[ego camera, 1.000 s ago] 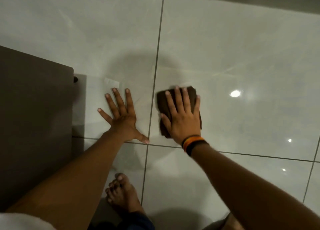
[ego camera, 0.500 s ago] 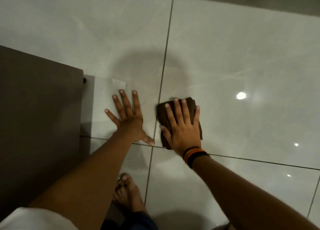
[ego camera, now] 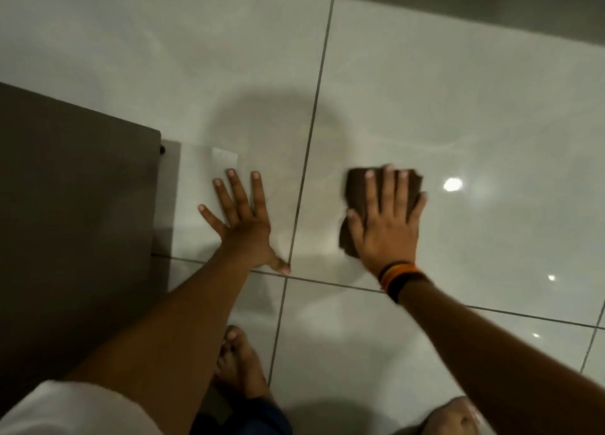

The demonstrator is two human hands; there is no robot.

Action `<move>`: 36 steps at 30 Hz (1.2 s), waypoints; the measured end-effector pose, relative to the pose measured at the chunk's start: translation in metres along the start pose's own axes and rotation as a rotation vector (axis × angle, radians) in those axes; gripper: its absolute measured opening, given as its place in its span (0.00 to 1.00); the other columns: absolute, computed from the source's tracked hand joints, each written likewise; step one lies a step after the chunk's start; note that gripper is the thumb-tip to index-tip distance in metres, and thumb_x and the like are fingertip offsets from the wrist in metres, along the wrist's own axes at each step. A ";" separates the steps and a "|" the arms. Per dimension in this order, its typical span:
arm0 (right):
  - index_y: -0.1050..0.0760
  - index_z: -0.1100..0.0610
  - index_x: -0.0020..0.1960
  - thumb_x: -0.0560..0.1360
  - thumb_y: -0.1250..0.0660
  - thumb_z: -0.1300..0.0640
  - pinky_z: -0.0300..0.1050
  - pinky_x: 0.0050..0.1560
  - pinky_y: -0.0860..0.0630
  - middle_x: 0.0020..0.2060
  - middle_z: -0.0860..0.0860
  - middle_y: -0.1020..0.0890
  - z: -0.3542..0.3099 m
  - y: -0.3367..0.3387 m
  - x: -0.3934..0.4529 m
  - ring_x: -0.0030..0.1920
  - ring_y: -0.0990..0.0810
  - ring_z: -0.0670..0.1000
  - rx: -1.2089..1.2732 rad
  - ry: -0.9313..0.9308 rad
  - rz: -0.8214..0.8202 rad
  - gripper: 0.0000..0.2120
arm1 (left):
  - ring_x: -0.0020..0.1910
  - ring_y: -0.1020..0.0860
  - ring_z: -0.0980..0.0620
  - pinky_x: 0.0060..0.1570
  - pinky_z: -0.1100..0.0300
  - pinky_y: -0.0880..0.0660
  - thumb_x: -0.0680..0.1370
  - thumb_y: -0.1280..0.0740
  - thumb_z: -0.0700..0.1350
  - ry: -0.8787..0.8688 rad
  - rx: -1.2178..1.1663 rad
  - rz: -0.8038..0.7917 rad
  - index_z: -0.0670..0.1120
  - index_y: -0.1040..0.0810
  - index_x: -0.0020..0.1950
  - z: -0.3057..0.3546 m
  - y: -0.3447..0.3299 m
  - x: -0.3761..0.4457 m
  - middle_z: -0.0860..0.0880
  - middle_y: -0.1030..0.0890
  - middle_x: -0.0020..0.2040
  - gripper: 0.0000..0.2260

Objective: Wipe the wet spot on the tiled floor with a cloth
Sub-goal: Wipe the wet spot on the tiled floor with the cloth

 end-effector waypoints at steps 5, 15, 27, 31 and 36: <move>0.42 0.50 0.86 0.84 0.40 0.40 0.76 0.82 0.48 0.86 0.56 0.41 -0.085 -0.001 0.028 0.86 0.44 0.61 -0.018 0.468 -0.004 0.34 | 0.71 0.83 0.30 0.69 0.20 0.68 0.49 0.16 0.67 0.007 0.009 0.009 0.48 0.89 0.70 -0.001 -0.001 0.002 0.35 0.88 0.69 0.86; 0.48 0.48 0.88 0.84 0.48 0.40 0.73 0.84 0.51 0.88 0.54 0.46 0.024 0.047 0.146 0.88 0.50 0.59 0.065 -0.048 0.143 0.34 | 0.72 0.82 0.30 0.72 0.21 0.65 0.51 0.17 0.69 0.002 0.024 -0.012 0.49 0.89 0.69 0.001 0.001 0.000 0.36 0.87 0.70 0.84; 0.44 0.53 0.87 0.83 0.46 0.39 0.77 0.82 0.51 0.86 0.60 0.43 -0.024 -0.015 -0.031 0.86 0.46 0.64 0.053 0.060 0.013 0.35 | 0.71 0.84 0.30 0.70 0.20 0.67 0.49 0.16 0.68 0.000 0.014 -0.017 0.48 0.89 0.69 0.000 0.001 -0.003 0.35 0.89 0.68 0.85; 0.38 0.51 0.85 0.83 0.40 0.42 0.76 0.81 0.47 0.85 0.57 0.36 -0.075 0.001 0.047 0.85 0.39 0.61 0.020 0.475 0.108 0.33 | 0.70 0.85 0.31 0.69 0.21 0.68 0.49 0.16 0.68 -0.020 0.021 0.013 0.49 0.89 0.70 -0.003 -0.003 0.001 0.37 0.89 0.68 0.85; 0.42 0.50 0.86 0.83 0.41 0.44 0.74 0.83 0.48 0.86 0.56 0.41 -0.022 0.019 0.093 0.86 0.44 0.61 0.040 0.223 0.160 0.34 | 0.69 0.85 0.32 0.70 0.22 0.70 0.49 0.15 0.67 -0.035 0.057 0.036 0.49 0.89 0.69 -0.003 -0.007 0.003 0.38 0.89 0.68 0.85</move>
Point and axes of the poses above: each hand's wrist, its own x-axis towards the middle knuckle, its own y-axis out of the back of the hand, z = x × y, the point moved 5 cm from there along x, towards the middle knuckle
